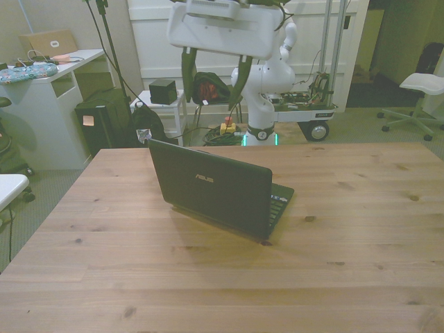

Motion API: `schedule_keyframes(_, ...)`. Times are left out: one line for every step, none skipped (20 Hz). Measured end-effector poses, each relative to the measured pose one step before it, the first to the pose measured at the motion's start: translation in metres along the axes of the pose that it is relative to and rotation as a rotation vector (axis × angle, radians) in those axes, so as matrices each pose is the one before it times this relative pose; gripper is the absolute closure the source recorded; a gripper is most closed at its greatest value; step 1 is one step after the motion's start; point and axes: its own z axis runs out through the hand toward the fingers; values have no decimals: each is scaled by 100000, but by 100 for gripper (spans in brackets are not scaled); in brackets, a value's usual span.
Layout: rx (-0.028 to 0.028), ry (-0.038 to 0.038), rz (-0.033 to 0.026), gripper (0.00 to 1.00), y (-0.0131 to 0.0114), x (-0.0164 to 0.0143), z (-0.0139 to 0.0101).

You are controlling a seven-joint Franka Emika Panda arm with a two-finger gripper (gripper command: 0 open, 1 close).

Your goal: Close the laptop

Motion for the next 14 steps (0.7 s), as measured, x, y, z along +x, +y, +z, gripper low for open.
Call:
schedule_keyframes(-337,634,1689,0,-30,1308,386)
schedule_keyframes(-375,302,1823,0,23,1192,533)
schedule_keyframes(-378,-266,2221,0,45,1136,713)
schedule_keyframes(-255,-974,2342,0,128,1107,948)
schedule_keyframes(-309,-1023,1993,0,104,984,987)
schedule_keyframes(-89,-1369,1623,0,33,905,1065)
schedule_keyframes(-117,-1433,1402,0,37,836,1093)
schedule_keyframes(-52,-1455,1184,0,-16,705,1076)
schedule_keyframes(-1,-1406,1056,0,-110,563,1034)
schedule_keyframes(-20,-1223,640,0,-195,409,988)
schedule_keyframes(97,-1531,660,0,-269,115,958)
schedule_keyframes(292,-1667,634,0,-362,-91,853)
schedule_keyframes(608,-2074,695,0,-368,-272,807)
schedule_keyframes(409,-1979,404,0,-316,-366,765)
